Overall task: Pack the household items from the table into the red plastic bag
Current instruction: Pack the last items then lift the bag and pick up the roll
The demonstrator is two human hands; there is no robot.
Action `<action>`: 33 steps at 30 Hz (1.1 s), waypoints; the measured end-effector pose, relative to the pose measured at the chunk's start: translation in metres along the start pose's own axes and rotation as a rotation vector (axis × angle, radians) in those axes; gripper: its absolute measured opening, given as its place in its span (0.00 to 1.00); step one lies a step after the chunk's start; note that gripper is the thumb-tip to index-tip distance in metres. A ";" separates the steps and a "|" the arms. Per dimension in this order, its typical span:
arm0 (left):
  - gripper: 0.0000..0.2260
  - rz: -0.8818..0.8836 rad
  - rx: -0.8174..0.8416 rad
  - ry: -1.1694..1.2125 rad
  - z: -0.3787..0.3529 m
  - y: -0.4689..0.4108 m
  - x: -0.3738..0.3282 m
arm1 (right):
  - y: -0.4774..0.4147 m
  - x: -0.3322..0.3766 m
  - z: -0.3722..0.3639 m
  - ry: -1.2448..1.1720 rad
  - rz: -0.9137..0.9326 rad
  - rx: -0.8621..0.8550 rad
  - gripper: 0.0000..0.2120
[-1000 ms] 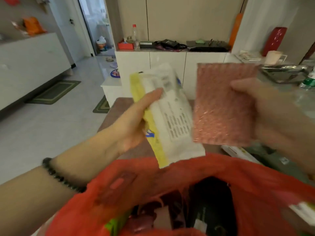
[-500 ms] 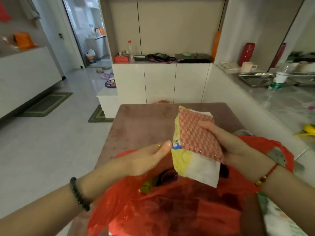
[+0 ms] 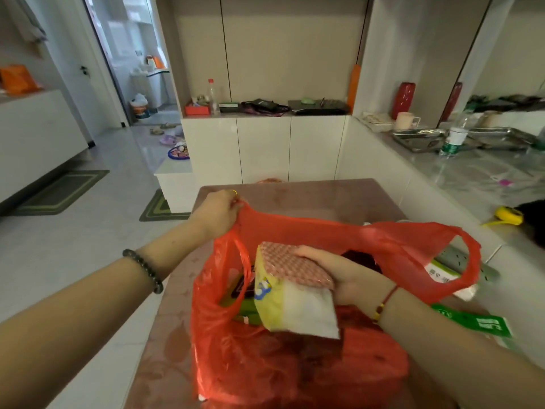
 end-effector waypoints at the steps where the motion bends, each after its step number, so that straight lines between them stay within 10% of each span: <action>1: 0.11 0.009 -0.008 0.012 0.002 -0.001 0.001 | -0.010 0.002 -0.003 -0.040 0.014 -0.051 0.09; 8: 0.12 0.023 -0.030 0.002 0.009 0.004 0.018 | -0.083 -0.011 0.066 -0.285 0.171 -0.714 0.47; 15: 0.19 -0.078 0.007 -0.061 0.034 0.012 0.026 | -0.059 -0.019 0.058 0.203 0.181 -0.942 0.31; 20: 0.21 -0.086 0.034 -0.308 0.043 0.013 0.051 | -0.028 -0.021 0.050 0.337 0.180 -0.805 0.27; 24: 0.18 0.098 0.148 -0.507 0.049 0.026 0.070 | 0.034 -0.003 0.034 1.057 0.589 -0.750 0.22; 27: 0.13 0.305 0.413 -0.438 0.059 0.041 0.079 | 0.102 0.024 0.029 1.574 1.122 -1.121 0.26; 30: 0.09 0.330 0.629 -0.389 0.067 0.050 0.086 | 0.129 0.057 0.074 1.625 0.647 -1.356 0.39; 33: 0.14 0.342 0.614 -0.201 0.078 0.048 0.092 | 0.139 0.068 0.103 1.457 0.037 -0.951 0.18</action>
Point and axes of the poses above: each hand's wrist, its own y-axis away from the middle knuckle, its own z-axis out of the back of the hand, x = y × z, the point moved 3 cm from there along -y, towards the middle knuckle, and after that the axes turned 2 degrees about -x, right-handed, at the moved point
